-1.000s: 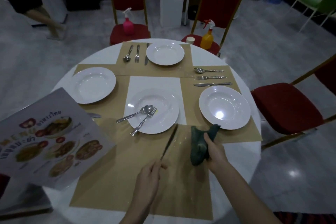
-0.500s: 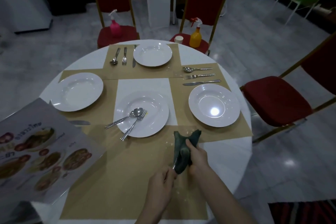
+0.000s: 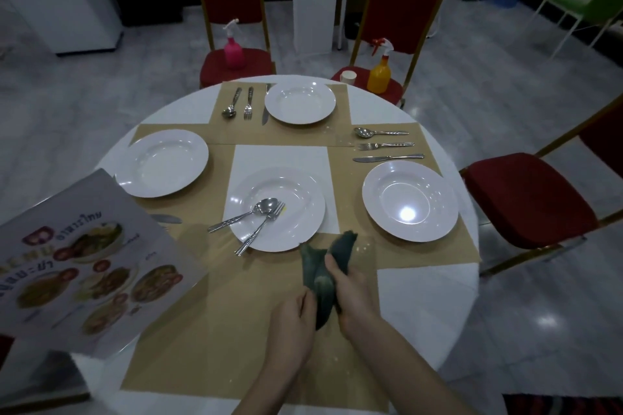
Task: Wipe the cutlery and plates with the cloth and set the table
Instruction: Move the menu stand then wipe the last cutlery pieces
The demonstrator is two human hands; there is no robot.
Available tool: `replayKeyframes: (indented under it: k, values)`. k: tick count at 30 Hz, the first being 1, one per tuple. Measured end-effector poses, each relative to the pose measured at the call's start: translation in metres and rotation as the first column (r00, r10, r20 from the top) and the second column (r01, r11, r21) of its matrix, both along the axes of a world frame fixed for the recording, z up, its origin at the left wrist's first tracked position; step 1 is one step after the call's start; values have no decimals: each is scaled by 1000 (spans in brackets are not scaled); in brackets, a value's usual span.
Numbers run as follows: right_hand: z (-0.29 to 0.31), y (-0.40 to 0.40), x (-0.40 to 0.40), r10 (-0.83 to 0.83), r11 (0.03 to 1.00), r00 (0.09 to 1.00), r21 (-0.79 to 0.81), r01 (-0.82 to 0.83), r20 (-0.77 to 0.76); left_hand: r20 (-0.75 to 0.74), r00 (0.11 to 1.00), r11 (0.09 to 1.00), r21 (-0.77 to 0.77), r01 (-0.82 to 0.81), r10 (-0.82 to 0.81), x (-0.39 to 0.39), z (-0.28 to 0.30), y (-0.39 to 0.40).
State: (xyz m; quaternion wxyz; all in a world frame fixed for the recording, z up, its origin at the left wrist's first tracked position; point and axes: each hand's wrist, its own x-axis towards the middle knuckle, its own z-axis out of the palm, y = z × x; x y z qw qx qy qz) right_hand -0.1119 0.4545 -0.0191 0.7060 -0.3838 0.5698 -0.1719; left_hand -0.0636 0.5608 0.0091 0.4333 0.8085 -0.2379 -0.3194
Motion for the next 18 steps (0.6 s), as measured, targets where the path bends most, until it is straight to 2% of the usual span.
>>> replayKeyframes:
  k: [2, 6, 8, 11, 13, 16, 18]
  values:
    - [-3, 14, 0, 11, 1000, 1000, 5, -11, 4, 1, 1000, 1000, 11, 7, -7, 4, -3, 0]
    - [4, -15, -11, -104, 992, 994, 73, 105, -22, -63, 996, 997, 23, 69, -67, -8, -5, 11]
    - [6, -14, -13, -120, 991, 992, 53, 122, -34, -73, 996, 998, 14, 57, -55, -12, -5, 12]
    - [3, 21, -9, -23, 999, 998, 41, 20, 65, -33, 999, 1000, 20, -1, 2, -5, -5, 10]
    - [-3, 33, -11, 34, 997, 995, 62, -40, 94, -9, 1000, 999, 43, 15, -15, -1, -6, 13]
    - [-12, 4, -17, -43, 995, 999, 89, 46, -25, -14, 995, 993, 57, 100, -99, -6, -5, 22]
    - [-15, -28, -23, -148, 988, 977, 31, 154, -151, -39, 992, 991, 41, 124, -123, -13, -4, 32]
